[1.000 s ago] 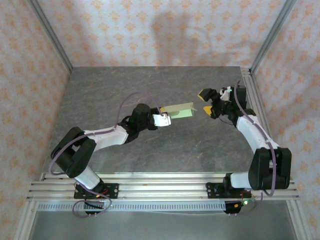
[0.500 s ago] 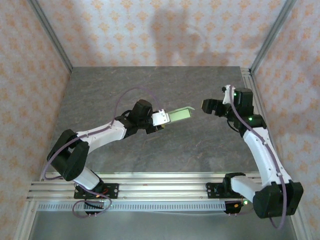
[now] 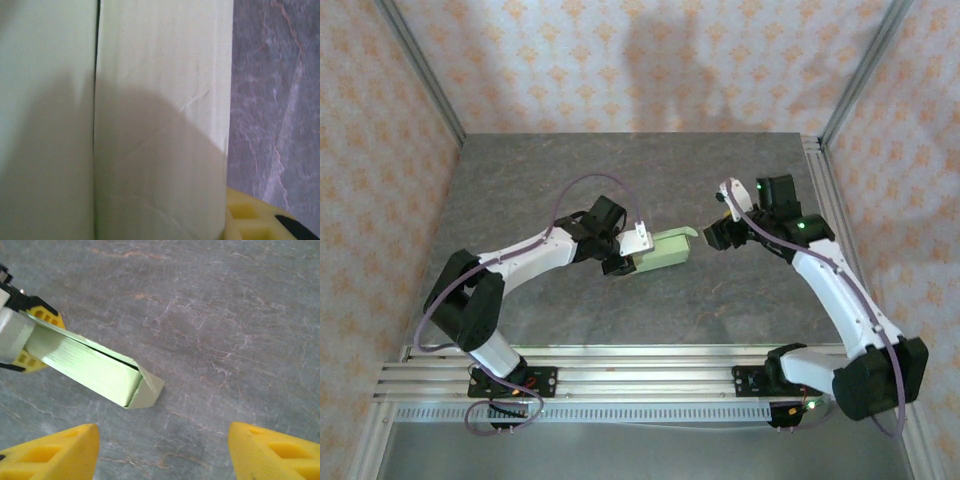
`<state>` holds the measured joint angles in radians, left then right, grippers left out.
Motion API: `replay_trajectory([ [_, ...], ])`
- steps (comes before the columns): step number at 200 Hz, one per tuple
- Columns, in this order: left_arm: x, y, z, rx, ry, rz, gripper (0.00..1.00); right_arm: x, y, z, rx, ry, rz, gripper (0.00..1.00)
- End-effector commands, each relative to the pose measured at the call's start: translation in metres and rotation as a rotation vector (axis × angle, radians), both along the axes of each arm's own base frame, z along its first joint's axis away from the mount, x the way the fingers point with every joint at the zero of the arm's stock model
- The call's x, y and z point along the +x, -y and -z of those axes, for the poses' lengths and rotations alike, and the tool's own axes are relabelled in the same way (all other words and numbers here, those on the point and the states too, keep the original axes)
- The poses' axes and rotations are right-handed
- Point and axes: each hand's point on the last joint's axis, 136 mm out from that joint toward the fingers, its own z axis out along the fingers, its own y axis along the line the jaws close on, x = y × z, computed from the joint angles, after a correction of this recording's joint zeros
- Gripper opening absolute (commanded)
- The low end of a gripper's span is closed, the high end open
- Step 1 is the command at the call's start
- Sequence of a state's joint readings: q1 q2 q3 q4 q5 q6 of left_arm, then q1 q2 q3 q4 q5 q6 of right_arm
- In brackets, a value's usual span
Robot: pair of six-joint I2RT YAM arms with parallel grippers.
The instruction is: Fold the paper box
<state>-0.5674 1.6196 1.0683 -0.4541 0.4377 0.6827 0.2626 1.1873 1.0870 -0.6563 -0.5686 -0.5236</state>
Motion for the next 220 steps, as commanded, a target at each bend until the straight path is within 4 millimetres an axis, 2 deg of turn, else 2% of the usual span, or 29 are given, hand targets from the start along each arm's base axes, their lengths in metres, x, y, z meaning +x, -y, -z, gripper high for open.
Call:
replay_trajectory([
  [1,-0.010,-0.011,0.005,0.062,-0.076,0.018,0.37,-0.001,-0.010,0.008,-0.046,-0.029,-0.103,0.66],
  [42,-0.018,-0.016,0.014,0.088,-0.118,0.064,0.37,0.002,-0.029,0.027,-0.036,-0.129,-0.218,0.59],
  [106,-0.016,-0.019,0.018,0.093,-0.135,0.065,0.37,0.006,-0.052,0.039,-0.090,-0.203,-0.350,0.35],
  [127,-0.016,-0.020,0.023,0.105,-0.154,0.062,0.37,0.009,-0.054,0.044,-0.116,-0.224,-0.365,0.29],
  [181,-0.015,-0.017,0.022,0.094,-0.156,0.069,0.37,0.013,-0.056,0.057,-0.139,-0.259,-0.380,0.28],
  [200,-0.016,-0.017,0.023,0.096,-0.162,0.071,0.37,0.014,-0.055,0.059,-0.145,-0.269,-0.379,0.20],
  [220,-0.016,-0.016,0.023,0.088,-0.163,0.069,0.37,0.014,-0.056,0.061,-0.144,-0.277,-0.383,0.16],
])
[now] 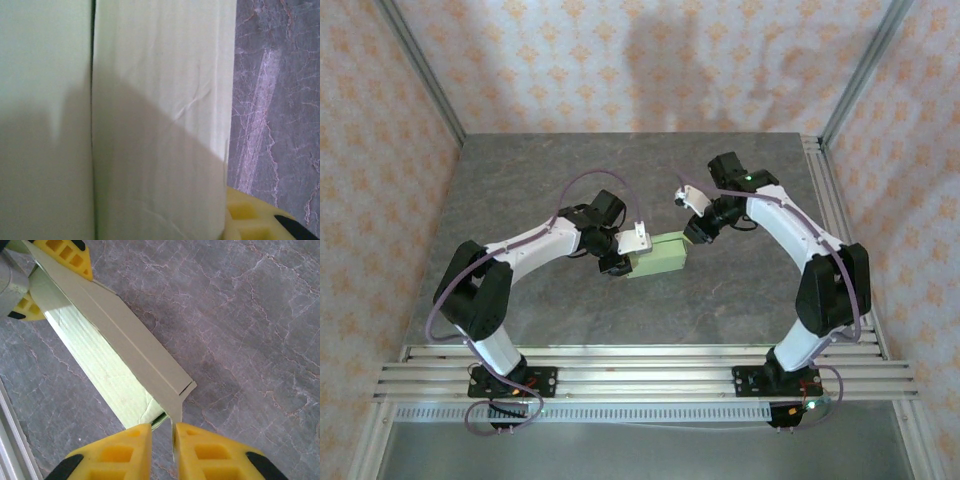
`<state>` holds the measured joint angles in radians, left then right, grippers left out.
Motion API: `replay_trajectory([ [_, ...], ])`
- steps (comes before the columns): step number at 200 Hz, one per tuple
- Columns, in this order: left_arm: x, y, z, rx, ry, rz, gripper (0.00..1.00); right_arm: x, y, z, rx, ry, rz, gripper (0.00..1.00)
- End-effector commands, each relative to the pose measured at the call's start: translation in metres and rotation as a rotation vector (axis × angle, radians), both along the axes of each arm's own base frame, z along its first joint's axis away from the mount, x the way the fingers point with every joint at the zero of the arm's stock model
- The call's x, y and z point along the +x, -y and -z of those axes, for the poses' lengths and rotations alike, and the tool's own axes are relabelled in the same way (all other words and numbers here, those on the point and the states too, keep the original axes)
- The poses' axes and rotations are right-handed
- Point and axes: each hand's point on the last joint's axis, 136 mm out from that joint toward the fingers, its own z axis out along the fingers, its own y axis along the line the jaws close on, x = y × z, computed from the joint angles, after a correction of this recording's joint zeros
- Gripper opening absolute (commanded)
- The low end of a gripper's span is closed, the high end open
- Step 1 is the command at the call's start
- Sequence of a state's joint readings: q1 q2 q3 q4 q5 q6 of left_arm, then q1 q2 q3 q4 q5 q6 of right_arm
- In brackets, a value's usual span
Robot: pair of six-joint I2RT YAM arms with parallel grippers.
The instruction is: Fold the paper box
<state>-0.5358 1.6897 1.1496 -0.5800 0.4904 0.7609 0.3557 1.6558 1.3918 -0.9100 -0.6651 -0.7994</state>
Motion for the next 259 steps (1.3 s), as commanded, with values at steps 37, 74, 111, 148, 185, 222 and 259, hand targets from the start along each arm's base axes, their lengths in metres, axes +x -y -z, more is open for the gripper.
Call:
replay_trajectory([
  [37,-0.013,-0.009,0.015,0.053,-0.075,0.012,0.37,0.001,-0.002,-0.001,-0.015,-0.007,-0.020,0.13],
  [74,-0.013,-0.009,0.013,0.047,-0.074,0.002,0.37,0.002,0.000,-0.004,-0.020,-0.006,0.013,0.00],
  [111,-0.007,-0.004,0.008,0.013,-0.072,-0.043,0.41,0.013,-0.004,-0.006,-0.037,0.062,0.162,0.00],
  [148,-0.005,-0.003,0.010,0.019,-0.082,-0.075,0.41,0.029,0.005,-0.008,-0.021,0.118,0.416,0.00],
  [185,-0.002,-0.005,0.008,0.027,-0.081,-0.109,0.41,0.030,0.005,-0.012,0.040,0.128,0.582,0.00],
  [222,0.002,-0.008,0.010,0.050,-0.066,-0.130,0.41,0.027,0.009,-0.022,0.091,0.111,0.679,0.00],
  [259,0.004,-0.004,0.008,0.044,-0.070,-0.129,0.41,0.021,0.009,-0.015,0.106,0.063,0.719,0.00],
])
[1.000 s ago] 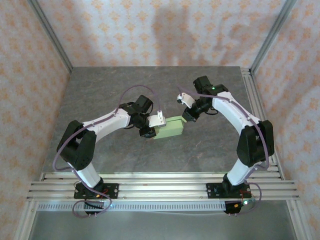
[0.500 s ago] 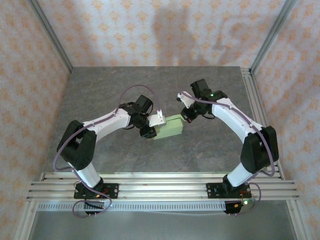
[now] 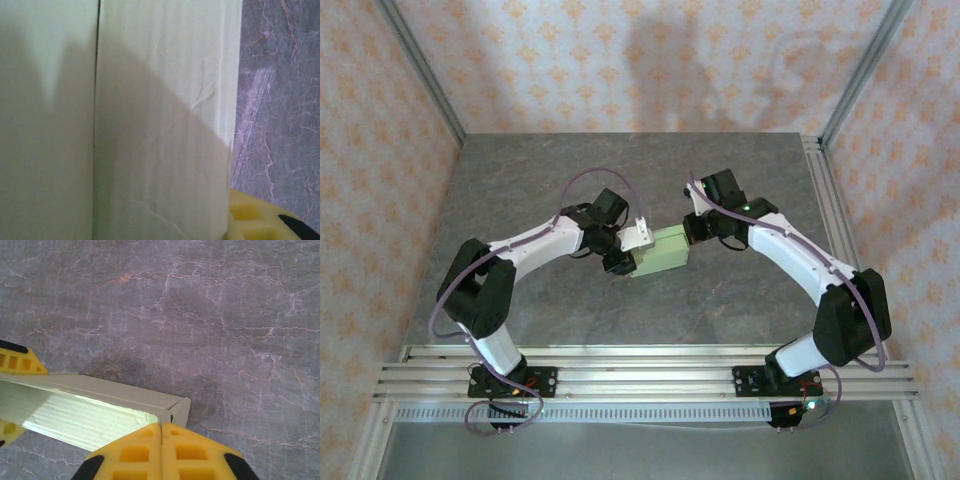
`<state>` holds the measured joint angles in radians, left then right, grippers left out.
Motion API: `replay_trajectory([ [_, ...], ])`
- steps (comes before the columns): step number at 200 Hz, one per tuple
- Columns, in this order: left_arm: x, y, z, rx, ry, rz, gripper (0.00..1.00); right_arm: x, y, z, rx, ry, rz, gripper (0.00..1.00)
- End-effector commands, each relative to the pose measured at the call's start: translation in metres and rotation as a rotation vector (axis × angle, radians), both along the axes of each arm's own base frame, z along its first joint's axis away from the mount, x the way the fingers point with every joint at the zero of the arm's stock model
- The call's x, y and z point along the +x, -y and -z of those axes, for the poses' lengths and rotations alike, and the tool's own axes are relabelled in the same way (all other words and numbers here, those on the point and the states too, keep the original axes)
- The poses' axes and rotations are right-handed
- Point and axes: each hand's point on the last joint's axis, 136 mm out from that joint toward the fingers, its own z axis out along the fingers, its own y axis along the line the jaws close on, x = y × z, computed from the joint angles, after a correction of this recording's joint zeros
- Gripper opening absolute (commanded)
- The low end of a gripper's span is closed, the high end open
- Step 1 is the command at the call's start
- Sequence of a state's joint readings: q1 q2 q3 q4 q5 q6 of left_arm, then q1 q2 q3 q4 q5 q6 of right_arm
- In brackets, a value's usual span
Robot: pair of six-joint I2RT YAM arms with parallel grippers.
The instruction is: Fold the paper box
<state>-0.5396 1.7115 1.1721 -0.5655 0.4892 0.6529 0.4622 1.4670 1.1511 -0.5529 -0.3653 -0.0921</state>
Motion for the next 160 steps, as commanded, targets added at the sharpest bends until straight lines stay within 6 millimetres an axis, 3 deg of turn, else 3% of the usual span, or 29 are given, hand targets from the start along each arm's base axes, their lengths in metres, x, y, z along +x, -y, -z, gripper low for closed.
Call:
replay_trajectory([
  [1,-0.003,-0.010,0.009,0.064,-0.039,-0.036,0.41,0.003,0.007,-0.011,0.035,0.030,0.097,0.00],
  [99,-0.002,-0.005,0.005,0.043,-0.045,-0.047,0.41,-0.003,0.003,0.005,0.072,0.109,0.188,0.00],
  [160,0.000,-0.005,0.001,0.035,-0.032,-0.062,0.46,-0.005,0.007,0.006,0.053,0.180,0.163,0.00],
])
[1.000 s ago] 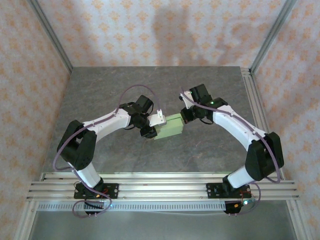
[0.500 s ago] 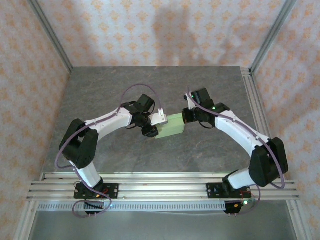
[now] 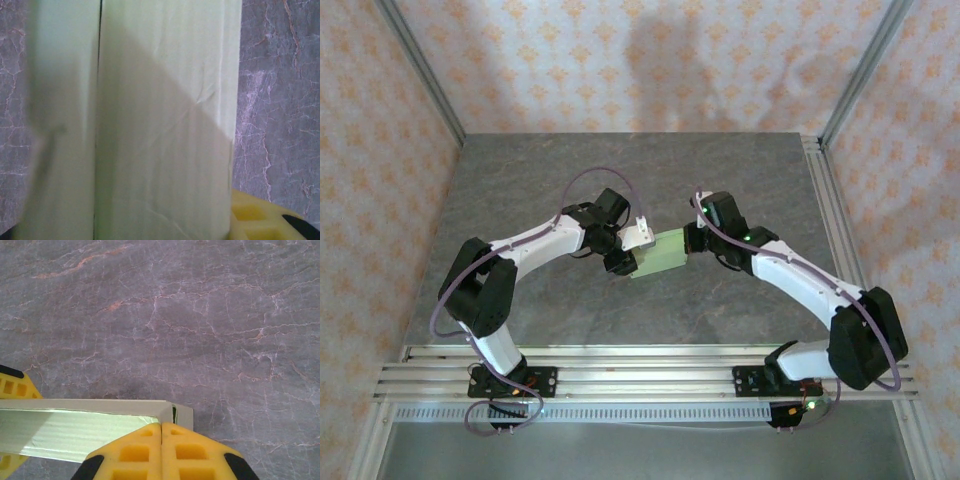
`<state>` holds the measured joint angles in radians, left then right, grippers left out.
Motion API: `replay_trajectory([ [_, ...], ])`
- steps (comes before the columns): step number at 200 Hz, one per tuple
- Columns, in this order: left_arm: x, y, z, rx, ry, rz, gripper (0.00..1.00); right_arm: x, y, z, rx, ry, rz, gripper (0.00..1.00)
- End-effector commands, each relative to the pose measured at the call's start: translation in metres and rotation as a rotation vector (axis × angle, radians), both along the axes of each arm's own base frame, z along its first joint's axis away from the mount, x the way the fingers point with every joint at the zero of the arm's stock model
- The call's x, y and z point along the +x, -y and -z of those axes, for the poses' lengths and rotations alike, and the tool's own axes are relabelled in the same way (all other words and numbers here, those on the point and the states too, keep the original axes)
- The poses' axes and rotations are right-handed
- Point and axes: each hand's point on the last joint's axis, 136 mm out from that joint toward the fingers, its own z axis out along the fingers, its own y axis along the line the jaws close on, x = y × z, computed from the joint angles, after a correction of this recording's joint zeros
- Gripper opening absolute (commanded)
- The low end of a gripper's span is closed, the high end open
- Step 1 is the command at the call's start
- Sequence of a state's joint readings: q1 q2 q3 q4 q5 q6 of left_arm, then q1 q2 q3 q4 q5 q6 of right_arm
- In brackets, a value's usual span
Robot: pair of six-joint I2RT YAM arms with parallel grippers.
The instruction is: Fold the paper box
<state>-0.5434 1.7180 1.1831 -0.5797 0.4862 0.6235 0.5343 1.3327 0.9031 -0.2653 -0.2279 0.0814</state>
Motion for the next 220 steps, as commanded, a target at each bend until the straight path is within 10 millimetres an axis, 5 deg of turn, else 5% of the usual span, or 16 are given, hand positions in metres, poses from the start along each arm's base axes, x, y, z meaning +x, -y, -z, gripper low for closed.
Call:
replay_trajectory([
  [1,0.000,-0.005,0.001,0.032,-0.013,-0.038,0.47,0.002,0.007,-0.002,-0.030,0.047,0.018,0.00],
  [112,0.001,0.001,-0.035,-0.085,0.071,-0.086,0.66,-0.005,0.007,-0.005,-0.012,0.101,0.015,0.00],
  [154,0.010,-0.011,-0.058,-0.153,0.200,-0.237,0.82,-0.004,0.008,-0.008,-0.041,0.107,0.026,0.00],
  [201,0.017,-0.027,-0.087,-0.286,0.189,-0.573,0.87,-0.002,0.008,-0.011,-0.055,0.107,0.033,0.00],
  [220,0.014,-0.037,-0.089,-0.246,0.160,-0.657,0.81,-0.003,0.009,-0.011,-0.051,0.102,0.042,0.00],
])
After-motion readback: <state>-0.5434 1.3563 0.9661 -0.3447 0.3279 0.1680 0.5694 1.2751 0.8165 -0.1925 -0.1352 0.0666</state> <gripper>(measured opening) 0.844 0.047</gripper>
